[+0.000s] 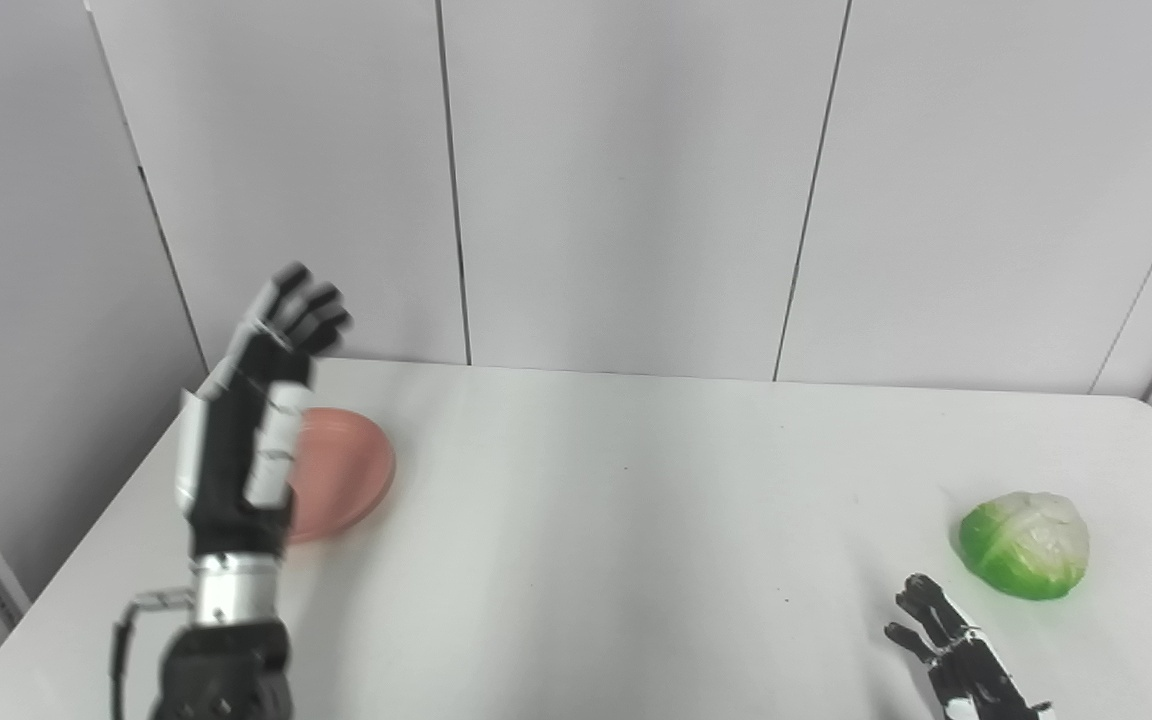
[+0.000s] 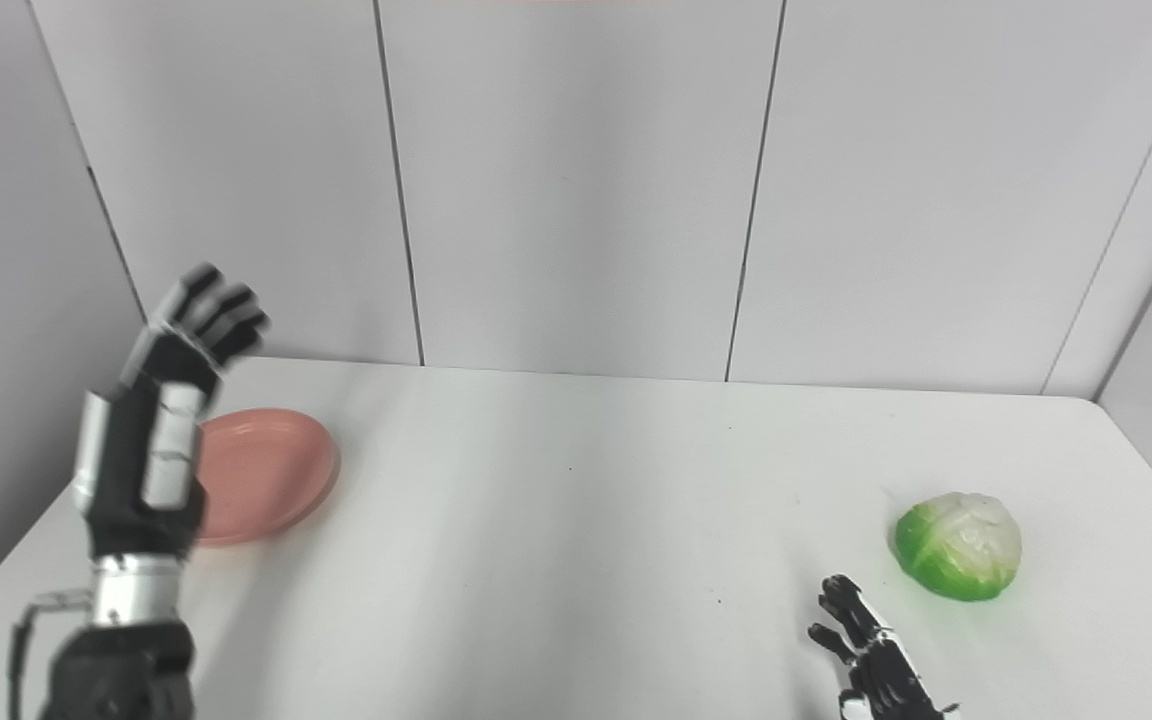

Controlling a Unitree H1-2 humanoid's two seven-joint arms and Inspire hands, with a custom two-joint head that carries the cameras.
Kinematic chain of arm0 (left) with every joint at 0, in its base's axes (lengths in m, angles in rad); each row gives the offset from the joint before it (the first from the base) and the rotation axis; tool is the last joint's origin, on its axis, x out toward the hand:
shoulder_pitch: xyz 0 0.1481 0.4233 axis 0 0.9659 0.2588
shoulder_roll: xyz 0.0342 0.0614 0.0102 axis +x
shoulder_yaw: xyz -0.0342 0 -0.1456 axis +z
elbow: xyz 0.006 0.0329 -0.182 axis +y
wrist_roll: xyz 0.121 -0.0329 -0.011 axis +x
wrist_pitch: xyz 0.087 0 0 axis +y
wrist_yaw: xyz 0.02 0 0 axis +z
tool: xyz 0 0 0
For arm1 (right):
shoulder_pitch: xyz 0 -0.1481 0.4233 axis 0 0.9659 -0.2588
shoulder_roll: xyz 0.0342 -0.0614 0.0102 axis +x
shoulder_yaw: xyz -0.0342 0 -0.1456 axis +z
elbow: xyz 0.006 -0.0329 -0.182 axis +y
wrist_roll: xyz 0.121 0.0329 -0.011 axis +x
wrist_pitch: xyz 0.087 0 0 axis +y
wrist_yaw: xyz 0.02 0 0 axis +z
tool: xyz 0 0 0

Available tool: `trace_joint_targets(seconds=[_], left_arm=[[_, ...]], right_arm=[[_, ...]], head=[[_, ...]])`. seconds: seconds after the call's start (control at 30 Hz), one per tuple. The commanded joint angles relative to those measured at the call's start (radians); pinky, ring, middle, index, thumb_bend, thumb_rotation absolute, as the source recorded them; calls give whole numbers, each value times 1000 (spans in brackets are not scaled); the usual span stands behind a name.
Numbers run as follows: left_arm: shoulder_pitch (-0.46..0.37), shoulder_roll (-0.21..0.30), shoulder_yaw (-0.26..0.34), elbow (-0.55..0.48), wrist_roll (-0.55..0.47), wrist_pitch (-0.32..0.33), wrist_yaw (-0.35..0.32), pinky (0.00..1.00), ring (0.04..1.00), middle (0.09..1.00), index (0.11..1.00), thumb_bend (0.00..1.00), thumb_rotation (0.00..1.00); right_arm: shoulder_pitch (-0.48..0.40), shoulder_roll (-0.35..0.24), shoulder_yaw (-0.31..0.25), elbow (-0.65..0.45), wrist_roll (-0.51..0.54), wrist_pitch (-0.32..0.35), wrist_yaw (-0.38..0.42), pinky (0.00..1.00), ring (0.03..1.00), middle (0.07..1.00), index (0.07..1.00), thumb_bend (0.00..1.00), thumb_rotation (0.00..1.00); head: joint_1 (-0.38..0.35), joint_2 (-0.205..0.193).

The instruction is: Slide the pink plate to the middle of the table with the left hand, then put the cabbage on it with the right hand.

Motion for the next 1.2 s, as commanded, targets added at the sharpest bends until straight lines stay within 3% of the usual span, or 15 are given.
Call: trace_joint_targets(seconds=[0.0, 0.13, 0.3, 0.53, 0.63, 0.8, 0.9, 1.17], left_arm=[[-74, 34, 25, 28, -25, 11, 7, 791, 782, 806, 818, 776, 890], [-152, 99, 73, 151, -36, 2, 6, 812, 801, 827, 834, 744, 899], [-219, 173, 98, 308, -48, -26, -7, 875, 843, 865, 828, 793, 873], [-307, 280, 69, 607, -5, -139, -24, 878, 849, 883, 847, 738, 901], [-352, 324, 60, 750, -15, -152, -44, 892, 862, 894, 861, 702, 899], [-425, 354, 111, 964, -149, -142, -123, 849, 850, 876, 832, 734, 837], [-450, 372, 138, 1076, -224, -132, -195, 826, 842, 841, 806, 721, 859], [-482, 400, 140, 1274, -272, -132, -277, 844, 872, 875, 837, 827, 845]], right_arm=[[8, 11, 12, 49, -8, 11, -2, 796, 866, 882, 790, 662, 890], [5, 7, 13, 53, -3, 12, -1, 792, 861, 876, 780, 655, 884], [5, 8, 15, 53, -3, 11, -4, 791, 862, 875, 779, 628, 873], [6, 10, 17, 52, -5, 11, -4, 789, 856, 870, 775, 649, 885], [8, 12, 17, 50, -6, 11, -6, 784, 854, 865, 773, 637, 888], [14, 10, 19, 42, -6, 11, -5, 782, 854, 865, 773, 641, 883], [16, 9, 20, 39, -1, 11, -2, 776, 848, 862, 769, 640, 879], [29, 9, 22, 15, -6, 12, -7, 764, 846, 864, 767, 658, 871]], head=[[3, -1], [9, -1], [2, 4], [4, 8], [-1, 13], [0, 18], [-2, 20], [-8, 33]])
